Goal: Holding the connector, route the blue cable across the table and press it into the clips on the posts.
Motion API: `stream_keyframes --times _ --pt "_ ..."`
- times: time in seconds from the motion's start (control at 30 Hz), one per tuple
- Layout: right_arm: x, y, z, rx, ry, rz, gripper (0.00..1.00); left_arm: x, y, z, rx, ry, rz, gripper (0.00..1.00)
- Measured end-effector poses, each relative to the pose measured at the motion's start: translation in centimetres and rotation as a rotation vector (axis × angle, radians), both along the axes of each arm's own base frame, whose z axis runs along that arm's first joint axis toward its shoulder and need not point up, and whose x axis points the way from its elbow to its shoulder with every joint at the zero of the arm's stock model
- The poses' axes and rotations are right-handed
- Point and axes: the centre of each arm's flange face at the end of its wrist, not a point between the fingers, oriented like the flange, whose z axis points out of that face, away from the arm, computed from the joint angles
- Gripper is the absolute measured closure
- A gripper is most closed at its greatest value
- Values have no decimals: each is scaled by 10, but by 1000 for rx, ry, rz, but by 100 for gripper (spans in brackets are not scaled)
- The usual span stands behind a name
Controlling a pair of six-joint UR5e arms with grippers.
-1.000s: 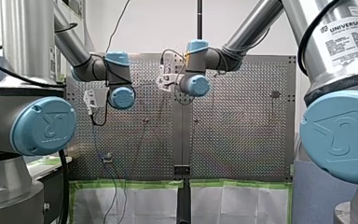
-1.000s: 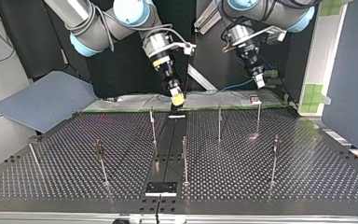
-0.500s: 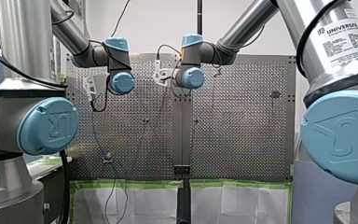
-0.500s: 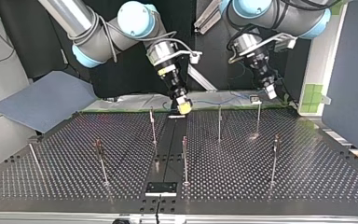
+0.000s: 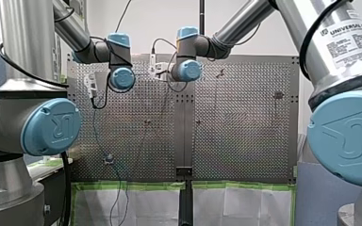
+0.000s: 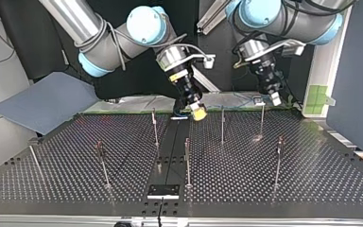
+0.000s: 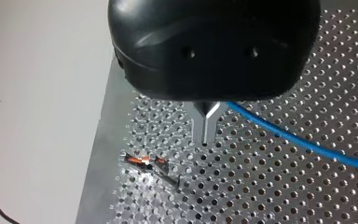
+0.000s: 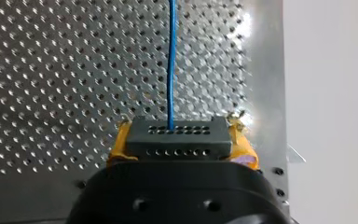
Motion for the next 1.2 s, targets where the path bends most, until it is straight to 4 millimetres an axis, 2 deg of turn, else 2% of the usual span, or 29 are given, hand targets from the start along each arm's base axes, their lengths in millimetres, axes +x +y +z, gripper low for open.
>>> stream_keyframes --times 0.37,0.5,0.77,0.93,1.2 --pt "21 0 4 38 31 21 100 18 24 7 21 47 38 100" --pt "24 -4 12 47 37 21 100 26 32 13 26 40 37 100" --pt "28 -13 26 60 45 15 100 46 34 29 24 15 15 100" --pt "35 -18 27 69 55 16 100 59 35 34 22 16 17 100" --pt "49 -29 28 64 50 27 100 68 43 45 18 -1 30 100"
